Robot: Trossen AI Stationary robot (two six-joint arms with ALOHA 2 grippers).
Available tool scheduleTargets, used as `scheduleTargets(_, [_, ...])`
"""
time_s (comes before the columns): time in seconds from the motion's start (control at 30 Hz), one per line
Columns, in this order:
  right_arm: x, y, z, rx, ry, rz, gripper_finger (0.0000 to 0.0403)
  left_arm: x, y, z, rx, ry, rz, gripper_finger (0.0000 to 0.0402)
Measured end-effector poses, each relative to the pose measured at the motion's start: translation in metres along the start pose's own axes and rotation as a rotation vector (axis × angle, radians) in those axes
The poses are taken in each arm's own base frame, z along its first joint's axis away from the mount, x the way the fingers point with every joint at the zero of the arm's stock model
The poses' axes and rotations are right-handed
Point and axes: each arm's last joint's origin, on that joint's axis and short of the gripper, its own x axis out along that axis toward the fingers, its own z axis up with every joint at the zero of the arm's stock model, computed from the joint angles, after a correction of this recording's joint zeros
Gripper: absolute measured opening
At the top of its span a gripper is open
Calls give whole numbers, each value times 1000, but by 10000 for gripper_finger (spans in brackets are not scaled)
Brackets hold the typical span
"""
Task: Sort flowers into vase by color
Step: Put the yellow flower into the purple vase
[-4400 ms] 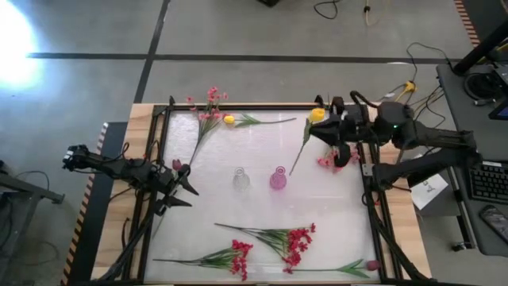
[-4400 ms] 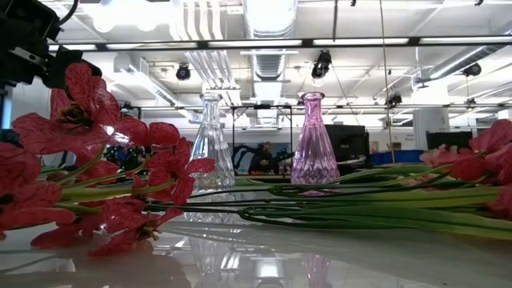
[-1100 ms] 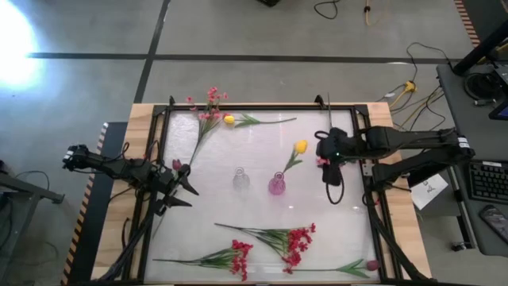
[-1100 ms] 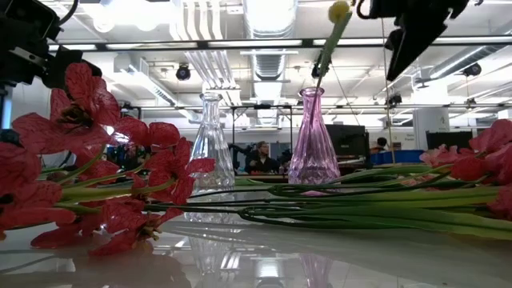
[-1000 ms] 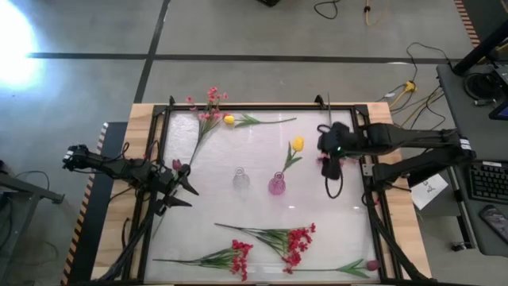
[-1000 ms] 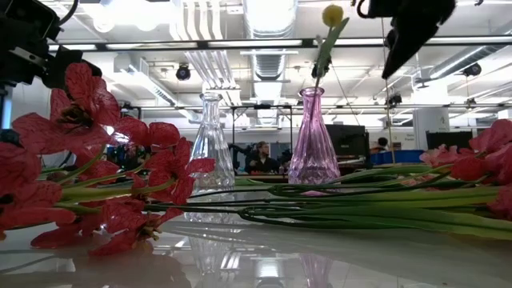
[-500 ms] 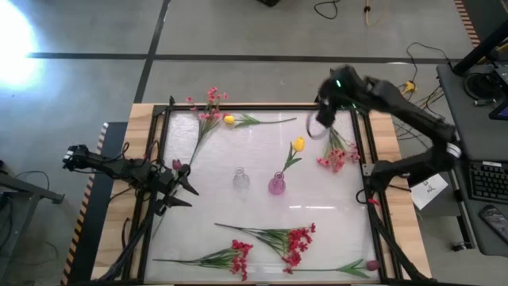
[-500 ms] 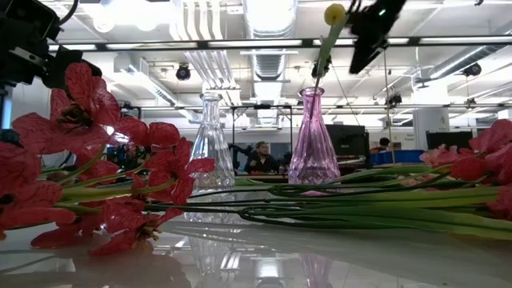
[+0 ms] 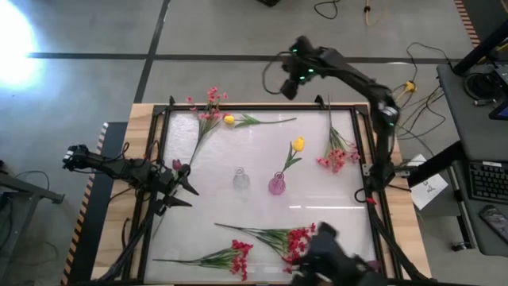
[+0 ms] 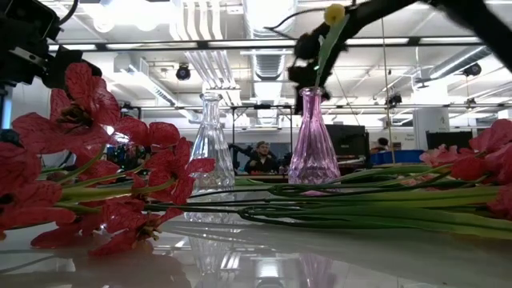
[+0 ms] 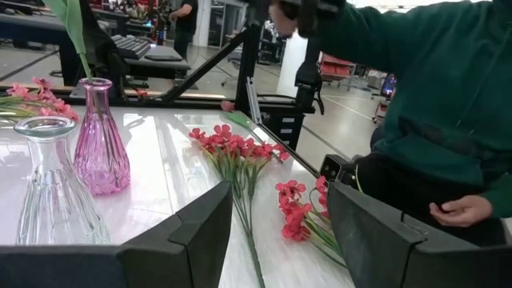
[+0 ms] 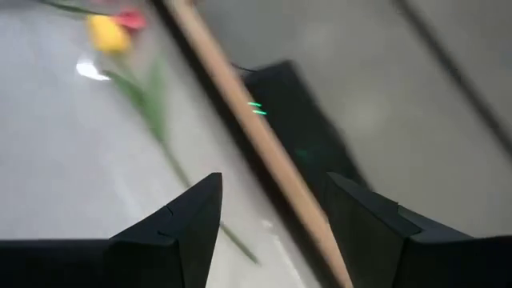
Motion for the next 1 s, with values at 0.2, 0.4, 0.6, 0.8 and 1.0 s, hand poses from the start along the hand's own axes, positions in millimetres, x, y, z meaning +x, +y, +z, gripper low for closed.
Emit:
scheduleTargets(0.2, [56, 43, 16, -96, 46, 113, 210, 0, 0, 0, 0, 1, 0, 194])
scheduleTargets(0.4, [98, 94, 13, -218, 113, 187, 210, 0, 0, 0, 0, 0, 0, 194])
scheduleTargets(0.6, [125, 112, 5, -230, 172, 214, 210, 0, 0, 0, 0, 0, 0, 194])
scheduleTargets(0.8, [140, 118, -1, -196, 209, 235, 210, 0, 0, 0, 0, 0, 0, 194])
scheduleTargets(1.0, [154, 120, 0, -179, 168, 232, 210, 0, 0, 0, 0, 0, 0, 194])
